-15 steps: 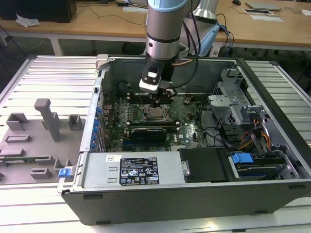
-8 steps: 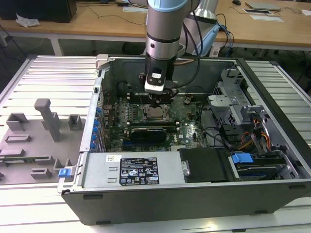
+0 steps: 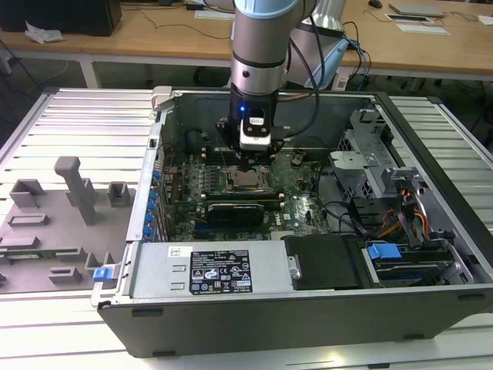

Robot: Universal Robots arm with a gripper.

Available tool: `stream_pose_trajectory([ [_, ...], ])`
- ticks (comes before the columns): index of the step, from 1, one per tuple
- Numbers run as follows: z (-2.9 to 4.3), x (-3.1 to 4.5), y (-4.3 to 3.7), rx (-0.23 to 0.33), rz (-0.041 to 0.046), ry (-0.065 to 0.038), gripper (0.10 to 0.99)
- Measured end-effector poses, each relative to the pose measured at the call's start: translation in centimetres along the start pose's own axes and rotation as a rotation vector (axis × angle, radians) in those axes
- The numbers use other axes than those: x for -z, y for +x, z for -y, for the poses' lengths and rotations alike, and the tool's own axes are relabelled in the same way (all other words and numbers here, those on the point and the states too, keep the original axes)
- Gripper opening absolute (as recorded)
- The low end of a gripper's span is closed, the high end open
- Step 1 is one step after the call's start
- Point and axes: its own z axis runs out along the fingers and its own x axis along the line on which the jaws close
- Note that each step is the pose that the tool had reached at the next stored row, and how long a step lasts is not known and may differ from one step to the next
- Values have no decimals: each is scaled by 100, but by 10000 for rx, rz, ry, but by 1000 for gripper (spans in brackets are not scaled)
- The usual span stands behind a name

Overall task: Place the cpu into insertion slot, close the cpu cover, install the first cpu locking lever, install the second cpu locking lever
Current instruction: 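Close the cpu cover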

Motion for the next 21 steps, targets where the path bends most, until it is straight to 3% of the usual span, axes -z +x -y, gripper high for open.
stream_pose_trajectory([
  [11, 0, -9, 0, 2528, -15, 61, 106],
  [13, 0, -12, 0, 3329, -20, 80, 106],
  [21, 0, -15, 0, 4986, -27, 103, 106],
])
